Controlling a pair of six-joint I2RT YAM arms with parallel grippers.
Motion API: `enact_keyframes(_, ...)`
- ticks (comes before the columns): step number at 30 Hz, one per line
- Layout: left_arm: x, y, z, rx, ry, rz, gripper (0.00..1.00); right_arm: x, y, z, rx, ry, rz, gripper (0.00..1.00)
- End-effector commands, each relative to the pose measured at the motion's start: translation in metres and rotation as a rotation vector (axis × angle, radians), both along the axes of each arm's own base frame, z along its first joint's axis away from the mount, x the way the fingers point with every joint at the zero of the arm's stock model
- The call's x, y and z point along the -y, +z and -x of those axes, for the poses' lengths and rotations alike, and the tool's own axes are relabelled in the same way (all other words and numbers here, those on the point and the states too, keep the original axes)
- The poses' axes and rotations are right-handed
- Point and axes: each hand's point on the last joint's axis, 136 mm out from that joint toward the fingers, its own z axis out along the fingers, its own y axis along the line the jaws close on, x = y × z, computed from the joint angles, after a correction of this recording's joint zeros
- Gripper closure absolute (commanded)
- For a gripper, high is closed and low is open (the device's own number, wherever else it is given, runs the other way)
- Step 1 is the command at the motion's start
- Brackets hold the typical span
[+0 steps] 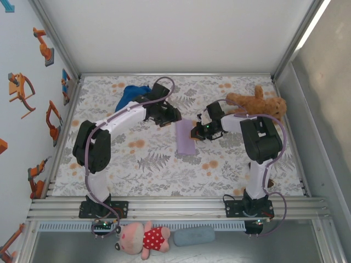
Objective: Fold a paper plane with a square sheet of paper (pick it up from the middle)
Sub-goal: Hold the square sheet of paper at the center of the table, then first fold the square sheet of paper in half at the center of the table.
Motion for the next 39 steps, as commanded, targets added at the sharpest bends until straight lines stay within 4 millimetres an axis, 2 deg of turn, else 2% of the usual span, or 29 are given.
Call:
enact_keyframes(1,0.027,-0.017,0.011,-0.072,-0.051,0.118,0.57,0.039,-0.060,0.029,-0.140,-0.035,0.246,0.99)
enact_keyframes(7,0.048,-0.042,0.016,-0.151,-0.078,0.144,0.75,0.039,-0.063,0.030,-0.146,-0.027,0.246,1.00)
enact_keyframes(12,0.050,-0.072,0.020,-0.232,-0.055,0.116,0.86,0.039,-0.066,0.031,-0.151,-0.024,0.251,1.00)
enact_keyframes(16,0.052,-0.087,0.024,-0.262,-0.059,0.101,0.92,0.040,-0.068,0.032,-0.154,-0.025,0.258,1.00)
enact_keyframes(29,0.057,-0.103,0.029,-0.294,-0.089,0.092,0.93,0.042,-0.070,0.032,-0.162,-0.025,0.270,1.00)
enact_keyframes(39,0.019,-0.130,0.040,-0.356,-0.095,-0.004,0.93,0.053,-0.080,0.042,-0.197,-0.020,0.332,1.00)
